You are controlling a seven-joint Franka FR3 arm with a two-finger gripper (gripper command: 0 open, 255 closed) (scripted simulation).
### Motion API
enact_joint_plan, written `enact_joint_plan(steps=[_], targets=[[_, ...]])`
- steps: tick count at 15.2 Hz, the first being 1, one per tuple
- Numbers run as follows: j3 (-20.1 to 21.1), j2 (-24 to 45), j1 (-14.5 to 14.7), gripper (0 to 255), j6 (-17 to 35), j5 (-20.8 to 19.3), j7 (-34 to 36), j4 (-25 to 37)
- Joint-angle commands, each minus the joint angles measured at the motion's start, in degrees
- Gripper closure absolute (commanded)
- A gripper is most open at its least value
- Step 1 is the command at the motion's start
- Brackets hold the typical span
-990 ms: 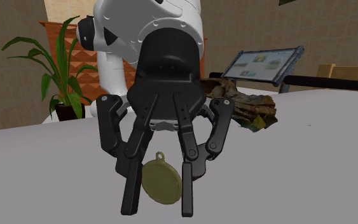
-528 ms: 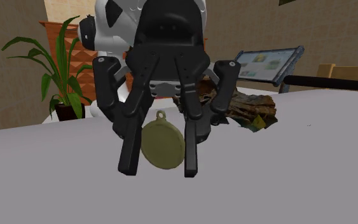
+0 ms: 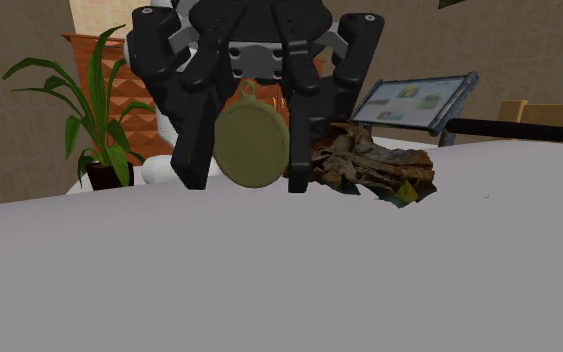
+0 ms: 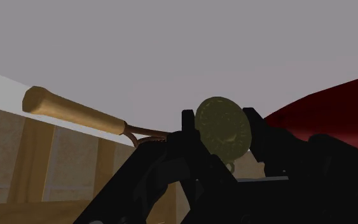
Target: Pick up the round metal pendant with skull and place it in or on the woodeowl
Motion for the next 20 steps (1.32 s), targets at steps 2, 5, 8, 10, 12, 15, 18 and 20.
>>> enact_joint_plan(steps=[2,5,8,10,12,15,18,20], targets=[[0.14,0.3,0.16,255,-2.16,0.82,-1.34,2.53],[0.3,0.59,0.32,255,-4.24,1.47,-2.52,4.98],[0.5,1.06,0.51,255,-6.43,1.88,-3.56,7.61],[0.67,1.46,0.67,255,-7.94,2.03,-4.19,9.46],[0.85,1.95,0.86,255,-9.5,2.06,-4.77,11.41],[1.11,-1.68,1.14,255,-9.95,4.3,-4.41,8.98],[1.21,-7.15,2.02,255,-9.96,7.46,-3.49,4.58],[1.19,-10.49,3.03,255,-10.33,9.3,-2.79,2.11]])
